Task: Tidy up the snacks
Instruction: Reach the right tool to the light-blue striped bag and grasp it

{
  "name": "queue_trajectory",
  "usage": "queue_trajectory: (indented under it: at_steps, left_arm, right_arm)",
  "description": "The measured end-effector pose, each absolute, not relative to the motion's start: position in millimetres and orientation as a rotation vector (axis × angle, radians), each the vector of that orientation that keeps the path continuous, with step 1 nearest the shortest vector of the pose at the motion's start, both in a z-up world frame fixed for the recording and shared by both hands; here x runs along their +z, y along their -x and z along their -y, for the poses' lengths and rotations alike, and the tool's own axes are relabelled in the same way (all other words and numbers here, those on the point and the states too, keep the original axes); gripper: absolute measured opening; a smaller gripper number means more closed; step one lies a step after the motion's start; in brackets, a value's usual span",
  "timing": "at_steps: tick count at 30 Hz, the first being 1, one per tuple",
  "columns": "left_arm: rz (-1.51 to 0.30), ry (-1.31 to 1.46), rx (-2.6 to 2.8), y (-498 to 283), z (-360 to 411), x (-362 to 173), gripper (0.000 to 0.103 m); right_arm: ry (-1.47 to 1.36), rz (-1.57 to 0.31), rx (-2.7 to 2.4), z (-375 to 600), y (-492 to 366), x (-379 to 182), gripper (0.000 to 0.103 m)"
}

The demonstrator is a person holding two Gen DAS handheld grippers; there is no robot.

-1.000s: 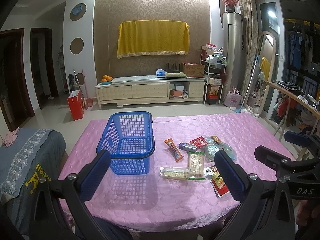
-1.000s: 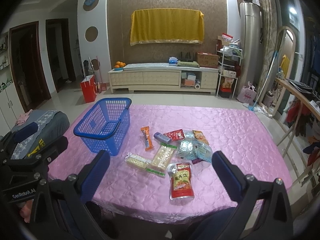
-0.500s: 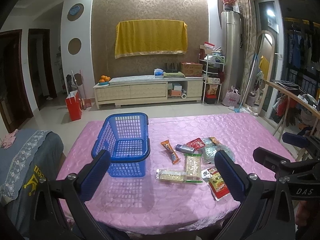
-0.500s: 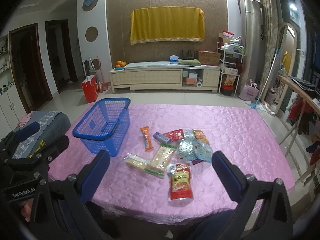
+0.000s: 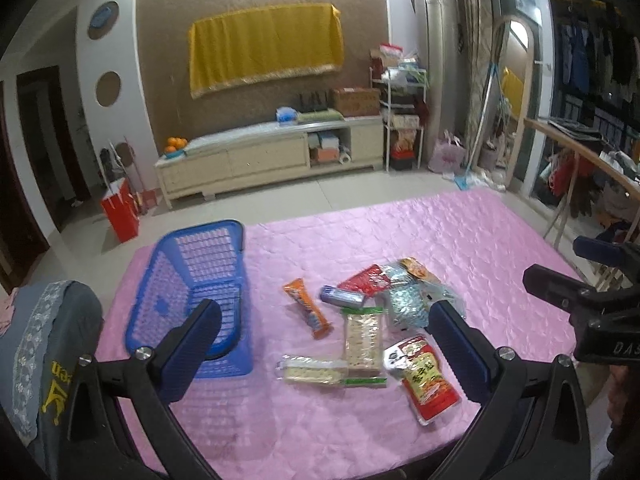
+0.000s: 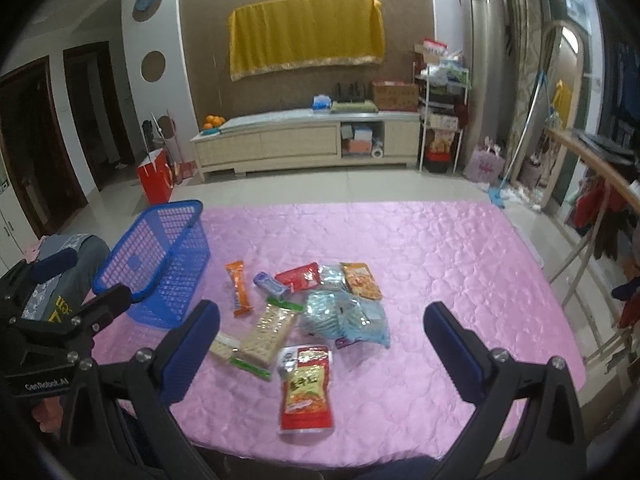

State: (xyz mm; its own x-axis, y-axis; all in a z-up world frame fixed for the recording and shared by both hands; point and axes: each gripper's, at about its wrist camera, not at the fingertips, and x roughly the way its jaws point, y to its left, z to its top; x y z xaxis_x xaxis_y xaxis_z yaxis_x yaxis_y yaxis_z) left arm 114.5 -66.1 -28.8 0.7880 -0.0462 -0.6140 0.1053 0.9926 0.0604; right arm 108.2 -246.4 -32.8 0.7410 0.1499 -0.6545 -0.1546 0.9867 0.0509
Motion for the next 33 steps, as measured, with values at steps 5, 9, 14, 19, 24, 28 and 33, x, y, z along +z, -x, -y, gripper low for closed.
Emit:
queue_trajectory:
  at_steps: [5,9,14,19,24,28,33]
  left_arm:
    - [-0.747,-0.110,-0.105,-154,88,-51,0.103]
    - [-0.827,-0.098,-0.141,-184,99,-74,0.103]
    - [-0.912,-0.079,-0.165,-220,105,-106,0.103]
    - [-0.972,-0.094,-0.174,-257,113,-135,0.103]
    - [-1.043,-0.103,-0.206,-289,124,-166,0.103]
    - [-1.083,-0.113,-0.230,-306,133,-188,0.103]
    - [-1.124,-0.083,-0.261,-315,136,-204,0.103]
  right_arm:
    - [-0.035,-0.847,0.187,268,-148,-62,0.103]
    - [-0.053,-0.921,0.226,279,-176,-89,0.103]
    - [-0.079,-1.013,0.293,286,-207,-124,0.103]
    - [-0.129,-1.109,0.300,299,-240,-162,0.103]
    - [-0.175,-1.183,0.327,310,-270,-196,0.103]
    - [-0.190,-1.245,0.351,315,-286,-220,0.103]
    - [-0.199,-1.293,0.420,317,-298,-237,0.103]
